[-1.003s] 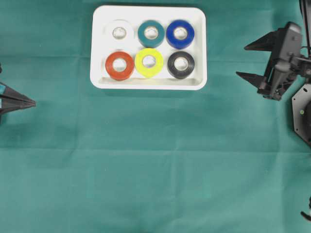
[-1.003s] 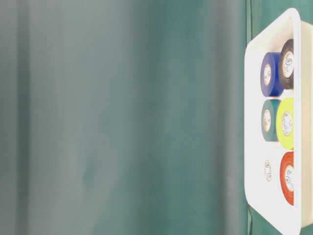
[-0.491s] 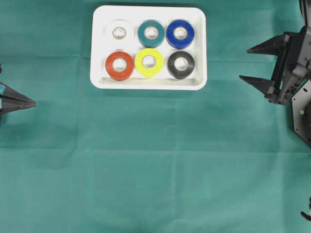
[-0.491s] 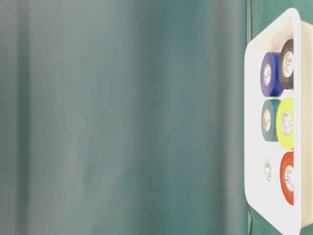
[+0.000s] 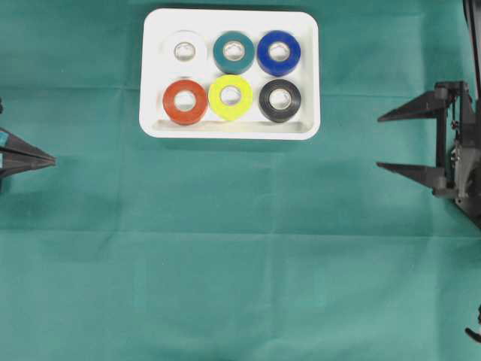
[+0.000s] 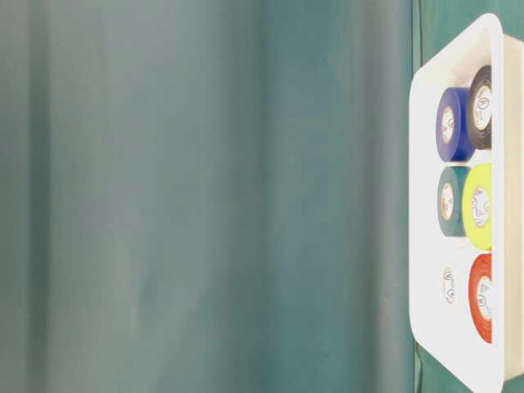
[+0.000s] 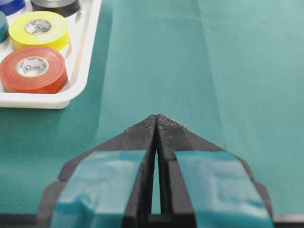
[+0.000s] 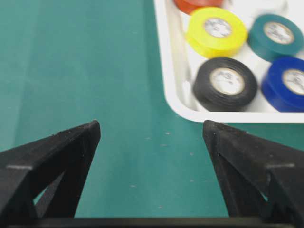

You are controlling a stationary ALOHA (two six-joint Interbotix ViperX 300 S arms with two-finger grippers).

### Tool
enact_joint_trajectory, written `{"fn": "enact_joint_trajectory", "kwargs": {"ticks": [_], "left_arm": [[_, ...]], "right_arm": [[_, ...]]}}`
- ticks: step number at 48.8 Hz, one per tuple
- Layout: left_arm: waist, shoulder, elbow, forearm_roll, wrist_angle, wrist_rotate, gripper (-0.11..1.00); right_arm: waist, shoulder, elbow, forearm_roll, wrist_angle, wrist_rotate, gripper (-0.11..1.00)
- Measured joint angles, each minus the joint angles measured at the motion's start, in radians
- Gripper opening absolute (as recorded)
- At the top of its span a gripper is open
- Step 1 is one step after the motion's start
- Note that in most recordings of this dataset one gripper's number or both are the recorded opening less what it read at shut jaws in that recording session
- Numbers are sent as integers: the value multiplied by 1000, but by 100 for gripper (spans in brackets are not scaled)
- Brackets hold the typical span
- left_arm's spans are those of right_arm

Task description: Put the tape into the white case with the right arm.

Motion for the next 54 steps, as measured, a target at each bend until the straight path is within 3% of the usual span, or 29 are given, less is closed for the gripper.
{"fn": "enact_joint_trajectory", "kwargs": {"ticks": [21,40,54], "left_arm": [[0,0,0,2,0,0,0],[0,0,0,0,2,0,0],[-2,0,0,0,0,0,0]], "right_arm": [[0,-54,18,0,54,-2,75],[0,-219,107,0,54,-3,75],[0,-229,150,0,23,-2,75]]}}
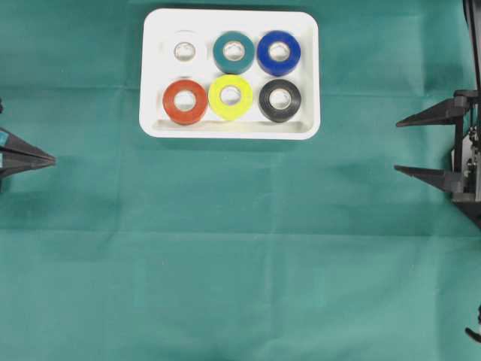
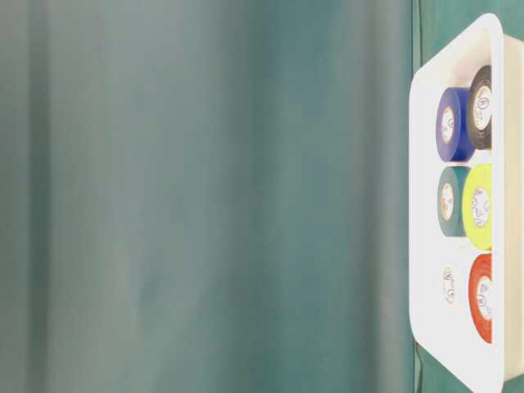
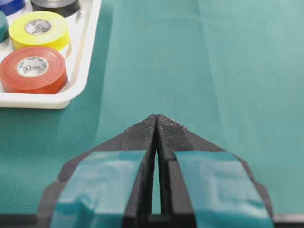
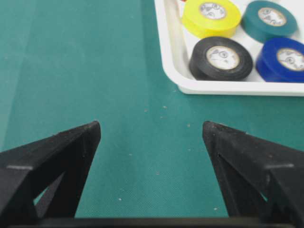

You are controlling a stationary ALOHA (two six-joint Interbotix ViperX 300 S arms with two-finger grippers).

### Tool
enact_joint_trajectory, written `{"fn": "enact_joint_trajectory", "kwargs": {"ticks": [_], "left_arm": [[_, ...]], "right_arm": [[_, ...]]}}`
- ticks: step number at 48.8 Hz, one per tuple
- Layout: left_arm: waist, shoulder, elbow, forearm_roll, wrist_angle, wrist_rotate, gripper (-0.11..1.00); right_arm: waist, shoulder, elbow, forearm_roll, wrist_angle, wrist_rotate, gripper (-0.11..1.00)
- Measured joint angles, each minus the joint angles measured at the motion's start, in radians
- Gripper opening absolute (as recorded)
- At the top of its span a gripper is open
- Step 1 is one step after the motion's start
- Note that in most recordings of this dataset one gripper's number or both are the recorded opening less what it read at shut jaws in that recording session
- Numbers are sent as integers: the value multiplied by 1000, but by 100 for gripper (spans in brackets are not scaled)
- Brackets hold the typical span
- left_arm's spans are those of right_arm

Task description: Put the tape into the white case with the right arm.

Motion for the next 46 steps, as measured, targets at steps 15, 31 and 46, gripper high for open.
{"fn": "enact_joint_trajectory", "kwargs": {"ticks": [15,31,46], "left_arm": [[2,0,-2,0,0,0,0],[0,0,-2,0,0,0,0],[0,0,-2,2,0,0,0]], "right_arm": [[0,-2,25,0,-38,0,75],[-2,-3,43,-2,-72,-2,74],[0,-3,43,-2,-74,-2,75]]}}
